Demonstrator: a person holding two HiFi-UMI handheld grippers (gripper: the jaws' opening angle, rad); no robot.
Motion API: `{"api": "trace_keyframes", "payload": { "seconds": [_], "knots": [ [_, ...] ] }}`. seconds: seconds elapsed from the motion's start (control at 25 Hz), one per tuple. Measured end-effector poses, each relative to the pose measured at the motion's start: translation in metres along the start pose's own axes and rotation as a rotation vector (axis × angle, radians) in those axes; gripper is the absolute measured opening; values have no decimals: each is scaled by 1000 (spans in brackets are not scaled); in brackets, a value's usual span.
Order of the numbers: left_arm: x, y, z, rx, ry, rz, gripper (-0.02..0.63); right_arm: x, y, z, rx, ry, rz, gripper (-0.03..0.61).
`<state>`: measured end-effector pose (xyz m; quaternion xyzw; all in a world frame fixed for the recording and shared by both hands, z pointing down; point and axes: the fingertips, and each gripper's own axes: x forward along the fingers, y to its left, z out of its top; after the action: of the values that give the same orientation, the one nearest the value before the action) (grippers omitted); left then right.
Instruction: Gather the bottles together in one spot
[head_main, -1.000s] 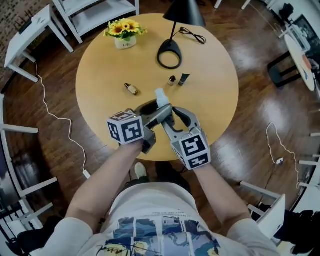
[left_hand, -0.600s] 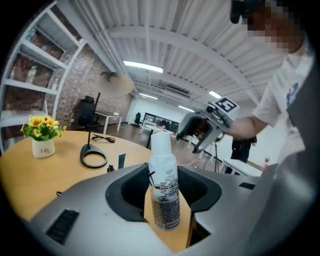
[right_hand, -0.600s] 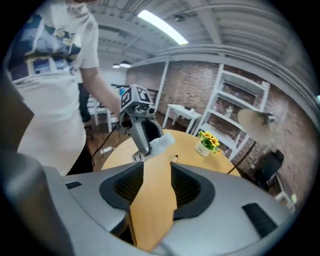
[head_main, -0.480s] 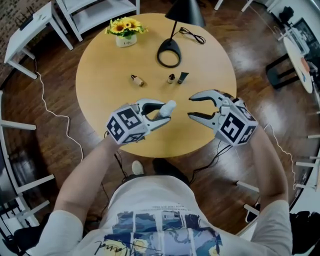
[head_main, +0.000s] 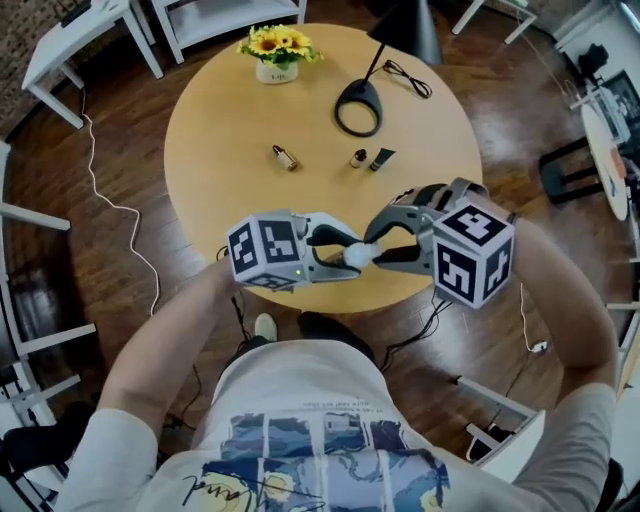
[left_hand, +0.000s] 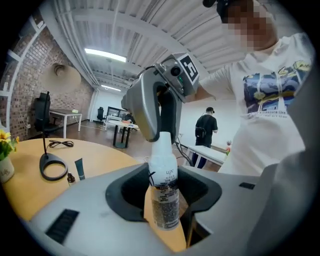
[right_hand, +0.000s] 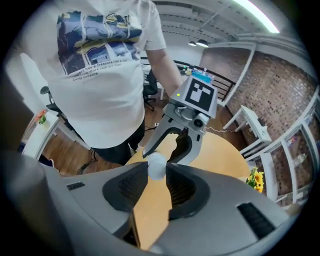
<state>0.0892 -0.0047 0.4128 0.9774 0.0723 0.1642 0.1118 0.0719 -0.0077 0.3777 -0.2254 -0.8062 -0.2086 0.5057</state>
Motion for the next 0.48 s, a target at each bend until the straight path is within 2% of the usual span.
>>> {"api": "trace_keyframes", "payload": {
  "seconds": [0.24,0.48],
  "knots": [
    [-2,-22,-1,-34,-44,-120,175,3,14,17,-102,18,82,135],
    [0,-40,-2,-81,-63,-207,173,6,29,25,-208,52,145,141]
  ]
}}
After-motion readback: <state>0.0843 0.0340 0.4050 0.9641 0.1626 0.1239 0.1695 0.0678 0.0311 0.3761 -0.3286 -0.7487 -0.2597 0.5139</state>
